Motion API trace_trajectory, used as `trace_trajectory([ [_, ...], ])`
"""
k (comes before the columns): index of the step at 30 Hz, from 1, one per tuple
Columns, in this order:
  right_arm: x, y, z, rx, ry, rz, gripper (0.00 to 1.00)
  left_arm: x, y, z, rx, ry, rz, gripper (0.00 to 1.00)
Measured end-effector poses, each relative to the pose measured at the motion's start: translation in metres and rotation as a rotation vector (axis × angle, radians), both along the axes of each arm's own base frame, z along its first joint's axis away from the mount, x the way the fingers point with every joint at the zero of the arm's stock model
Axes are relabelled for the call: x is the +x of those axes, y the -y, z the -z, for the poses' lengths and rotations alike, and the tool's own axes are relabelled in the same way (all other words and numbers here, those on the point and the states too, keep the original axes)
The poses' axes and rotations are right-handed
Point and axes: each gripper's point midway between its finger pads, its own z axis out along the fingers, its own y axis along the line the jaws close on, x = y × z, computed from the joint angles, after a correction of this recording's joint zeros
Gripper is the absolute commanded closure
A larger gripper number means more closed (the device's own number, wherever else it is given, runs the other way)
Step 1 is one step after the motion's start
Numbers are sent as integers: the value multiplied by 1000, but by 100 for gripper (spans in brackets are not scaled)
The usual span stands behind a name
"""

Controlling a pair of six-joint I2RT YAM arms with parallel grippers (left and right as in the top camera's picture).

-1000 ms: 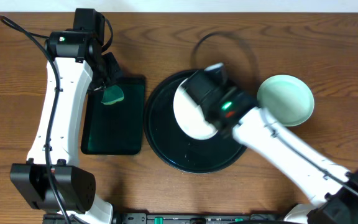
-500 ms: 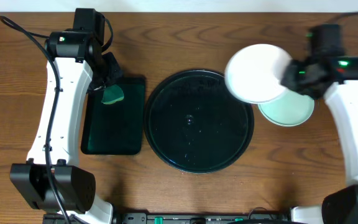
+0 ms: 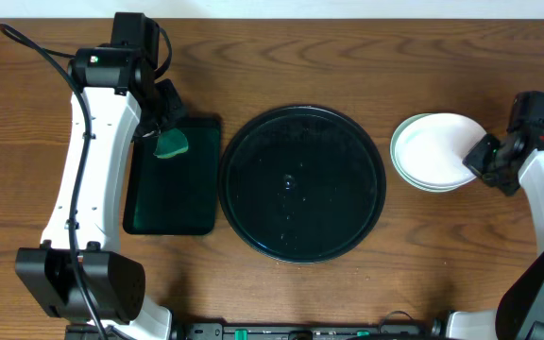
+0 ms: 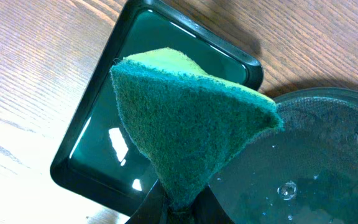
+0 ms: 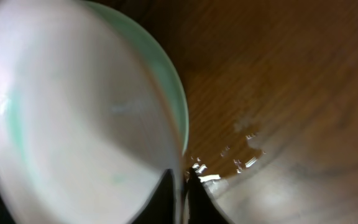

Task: Clean dirty plates on tray and stack at the side
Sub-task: 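Lower the white plate onto the green plate stack and release, then place the sponge into the dark green tray with left gripper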

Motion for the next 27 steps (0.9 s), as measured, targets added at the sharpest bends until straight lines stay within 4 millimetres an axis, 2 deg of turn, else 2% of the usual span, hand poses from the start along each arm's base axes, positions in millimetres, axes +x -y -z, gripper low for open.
trace_trajectory([
  [2, 3, -2, 5, 8, 22, -11, 73, 0, 0, 0, 0, 0, 0, 93],
  [4, 6, -5, 8, 19, 38, -23, 59, 0, 0, 0, 0, 0, 0, 93],
  [10, 14, -10, 7, 34, 72, -62, 33, 0, 0, 2, 6, -3, 23, 93],
  [12, 16, -16, 7, 52, 79, -92, 28, -2, 0, 6, 9, -16, 35, 93],
  [15, 17, -36, 3, 92, 71, -169, 21, -5, -2, 18, 26, -42, 68, 93],
  [17, 22, -53, -7, 109, 76, -231, 17, -8, -8, 27, 66, -62, 84, 93],
  [19, 31, -70, -22, 113, 92, -297, 3, -8, -14, 38, 108, -76, 106, 93],
  [20, 36, -78, -32, 107, 107, -332, 1, -8, -16, 45, 124, -80, 120, 93],
  [24, 56, -112, -68, 71, 169, -441, 1, -14, -21, 79, 168, -118, 191, 93],
  [27, 59, -133, -82, 36, 183, -500, 1, -22, -23, 106, 183, -151, 228, 93],
])
